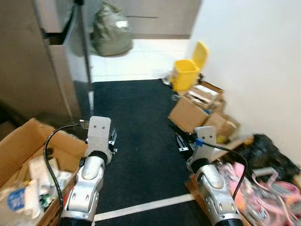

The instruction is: Picking trash to rubbish bin

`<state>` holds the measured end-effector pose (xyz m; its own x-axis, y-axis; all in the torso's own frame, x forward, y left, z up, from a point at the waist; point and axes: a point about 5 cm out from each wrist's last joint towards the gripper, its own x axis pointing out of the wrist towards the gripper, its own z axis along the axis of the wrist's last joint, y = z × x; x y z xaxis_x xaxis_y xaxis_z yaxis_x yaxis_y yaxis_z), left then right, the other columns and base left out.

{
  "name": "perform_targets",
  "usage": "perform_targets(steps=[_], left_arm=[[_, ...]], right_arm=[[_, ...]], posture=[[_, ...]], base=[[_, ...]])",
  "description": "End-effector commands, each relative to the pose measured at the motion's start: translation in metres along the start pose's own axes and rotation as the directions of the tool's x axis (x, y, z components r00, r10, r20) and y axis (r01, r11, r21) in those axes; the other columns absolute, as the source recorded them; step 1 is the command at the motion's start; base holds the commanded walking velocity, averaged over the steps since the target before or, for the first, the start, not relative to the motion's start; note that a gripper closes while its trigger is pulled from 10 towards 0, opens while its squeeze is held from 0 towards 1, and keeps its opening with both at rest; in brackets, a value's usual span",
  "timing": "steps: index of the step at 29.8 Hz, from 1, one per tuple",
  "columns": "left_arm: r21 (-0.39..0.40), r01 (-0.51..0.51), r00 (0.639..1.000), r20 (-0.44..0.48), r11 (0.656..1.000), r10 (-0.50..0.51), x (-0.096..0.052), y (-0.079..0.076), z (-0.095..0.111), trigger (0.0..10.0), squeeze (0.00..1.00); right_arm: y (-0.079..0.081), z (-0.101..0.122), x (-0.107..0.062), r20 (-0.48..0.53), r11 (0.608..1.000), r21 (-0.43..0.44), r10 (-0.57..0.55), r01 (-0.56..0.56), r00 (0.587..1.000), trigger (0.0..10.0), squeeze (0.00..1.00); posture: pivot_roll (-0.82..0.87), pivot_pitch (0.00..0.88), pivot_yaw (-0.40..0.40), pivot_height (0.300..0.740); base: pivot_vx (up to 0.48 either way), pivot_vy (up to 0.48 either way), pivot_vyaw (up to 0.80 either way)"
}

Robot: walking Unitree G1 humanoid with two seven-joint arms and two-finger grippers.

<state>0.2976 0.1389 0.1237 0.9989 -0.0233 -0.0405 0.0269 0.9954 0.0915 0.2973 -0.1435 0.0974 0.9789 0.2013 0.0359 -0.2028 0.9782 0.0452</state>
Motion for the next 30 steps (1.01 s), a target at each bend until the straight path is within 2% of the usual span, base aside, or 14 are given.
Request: perform_targets(steps=[1, 22, 30], left_arm=[[0.014, 0.003, 1.000, -0.017, 1.000, -0.003, -0.0018, 0.0017, -0.0052, 10.0, 0.00], [0.025, -0.001, 0.999, -0.032, 1.000, 0.002, 0.0025, 0.0029, -0.0071, 10.0, 0.00], [0.033, -0.005, 0.999, -0.047, 0.999, 0.007, -0.0013, 0.0061, -0.0111, 10.0, 0.00]], right_arm=[[-0.0046, -0.0038, -0.0039, -0.023, 1.000, 0.010, -0.023, 0.023, 0.999, 10.0, 0.00], [-0.0071, -0.0061, -0.0039, -0.035, 0.998, 0.029, -0.047, 0.048, 0.998, 10.0, 0.00], [-0.0054, -0.0094, -0.0044, -0.046, 0.998, 0.029, -0.048, 0.049, 0.998, 10.0, 0.00]], posture=[[-0.05, 0.136, -0.052, 0.740], [-0.01, 0.110, -0.054, 0.740], [-0.01, 0.113, -0.052, 0.740]], base=[[0.000, 0.000, -0.73], [0.000, 0.000, -0.73], [0.000, 0.000, -0.73]])
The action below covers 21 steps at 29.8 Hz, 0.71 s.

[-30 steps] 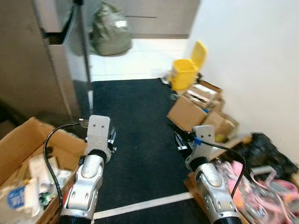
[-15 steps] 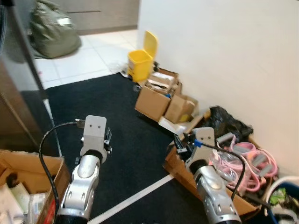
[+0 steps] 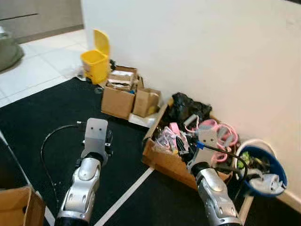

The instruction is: Picking trash to rubbish bin

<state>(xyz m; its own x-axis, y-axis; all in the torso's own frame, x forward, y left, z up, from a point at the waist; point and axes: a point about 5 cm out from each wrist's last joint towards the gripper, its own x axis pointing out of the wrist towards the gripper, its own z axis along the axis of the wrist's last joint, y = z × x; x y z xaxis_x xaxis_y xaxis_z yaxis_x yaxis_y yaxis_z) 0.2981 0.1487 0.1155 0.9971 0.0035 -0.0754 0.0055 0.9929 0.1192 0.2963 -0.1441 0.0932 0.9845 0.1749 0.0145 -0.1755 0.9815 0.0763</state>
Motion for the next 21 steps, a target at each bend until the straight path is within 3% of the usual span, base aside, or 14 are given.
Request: perform_targets(steps=[1, 21], left_arm=[[0.007, 0.016, 1.000, -0.011, 1.000, -0.016, -0.0019, -0.0028, -0.0022, 10.0, 0.00], [0.042, 0.053, 0.998, -0.021, 0.998, -0.052, -0.0028, -0.0031, -0.0017, 10.0, 0.00]], right_arm=[[-0.0052, -0.0052, -0.0030, -0.026, 1.000, -0.001, -0.021, 0.021, 0.999, 10.0, 0.00], [-0.0055, -0.0132, -0.0119, -0.038, 0.998, 0.020, -0.061, 0.062, 0.997, 10.0, 0.00]], posture=[[-0.01, 0.113, -0.052, 0.740], [0.02, 0.136, -0.009, 0.740]], base=[[0.000, 0.000, -0.73], [0.000, 0.000, -0.73]])
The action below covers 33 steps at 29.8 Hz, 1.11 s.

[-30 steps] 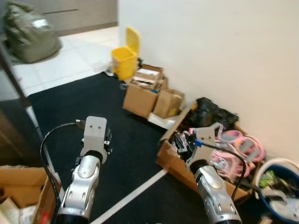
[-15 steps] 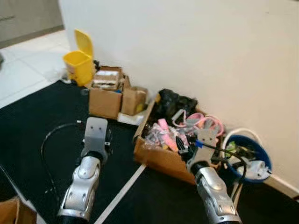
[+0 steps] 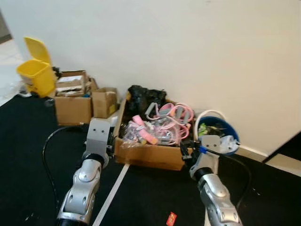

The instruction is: Picking trash to rubbish bin

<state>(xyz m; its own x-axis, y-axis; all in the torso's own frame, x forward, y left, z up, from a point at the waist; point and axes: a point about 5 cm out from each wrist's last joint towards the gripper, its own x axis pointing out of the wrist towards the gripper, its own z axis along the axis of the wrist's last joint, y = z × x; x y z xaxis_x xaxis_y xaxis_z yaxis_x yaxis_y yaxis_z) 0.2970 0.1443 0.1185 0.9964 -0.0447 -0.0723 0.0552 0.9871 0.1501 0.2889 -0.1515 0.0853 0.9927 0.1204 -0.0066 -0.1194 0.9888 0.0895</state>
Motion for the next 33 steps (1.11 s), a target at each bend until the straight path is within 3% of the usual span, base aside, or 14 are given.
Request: perform_targets(steps=[1, 33], left_arm=[[0.009, 0.016, 0.999, -0.030, 1.000, -0.016, -0.0006, 0.0003, -0.0046, 10.0, 0.00], [-0.015, -0.007, 0.999, -0.047, 1.000, 0.006, 0.0014, 0.0015, -0.0075, 10.0, 0.00]], right_arm=[[0.0007, -0.0054, -0.0032, -0.017, 1.000, 0.012, -0.016, 0.016, 1.000, 10.0, 0.00], [-0.0034, -0.0022, -0.0057, -0.032, 1.000, 0.001, -0.026, 0.026, 0.999, 10.0, 0.00]], posture=[[0.02, 0.138, 0.002, 0.740], [-0.02, 0.165, -0.006, 0.740]], base=[[0.000, 0.000, -0.74], [0.000, 0.000, -0.73]])
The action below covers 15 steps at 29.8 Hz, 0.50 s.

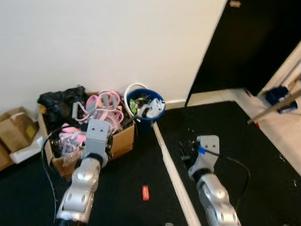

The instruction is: Picking trash to rubbish bin

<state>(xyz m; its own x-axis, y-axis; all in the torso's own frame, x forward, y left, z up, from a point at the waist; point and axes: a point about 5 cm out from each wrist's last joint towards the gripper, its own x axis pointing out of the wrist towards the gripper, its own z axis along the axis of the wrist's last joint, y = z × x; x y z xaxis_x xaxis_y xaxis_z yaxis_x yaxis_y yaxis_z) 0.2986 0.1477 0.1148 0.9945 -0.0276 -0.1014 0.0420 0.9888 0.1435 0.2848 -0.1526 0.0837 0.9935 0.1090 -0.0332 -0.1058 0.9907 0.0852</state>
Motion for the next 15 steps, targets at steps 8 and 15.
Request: perform_targets(steps=[8, 15], left_arm=[[-0.004, 0.042, 0.999, -0.009, 0.999, -0.042, 0.000, -0.009, -0.004, 10.0, 0.00], [-0.004, 0.059, 0.998, 0.003, 0.998, -0.059, 0.002, -0.013, -0.004, 10.0, 0.00]], right_arm=[[-0.006, 0.000, -0.004, -0.003, 1.000, 0.005, -0.026, 0.026, 1.000, 10.0, 0.00], [-0.007, 0.000, -0.004, -0.001, 1.000, 0.006, -0.027, 0.027, 1.000, 10.0, 0.00]], posture=[[-0.03, 0.123, -0.012, 0.740], [-0.04, 0.083, -0.007, 0.740]], base=[[0.000, 0.000, -0.73], [0.000, 0.000, -0.73]])
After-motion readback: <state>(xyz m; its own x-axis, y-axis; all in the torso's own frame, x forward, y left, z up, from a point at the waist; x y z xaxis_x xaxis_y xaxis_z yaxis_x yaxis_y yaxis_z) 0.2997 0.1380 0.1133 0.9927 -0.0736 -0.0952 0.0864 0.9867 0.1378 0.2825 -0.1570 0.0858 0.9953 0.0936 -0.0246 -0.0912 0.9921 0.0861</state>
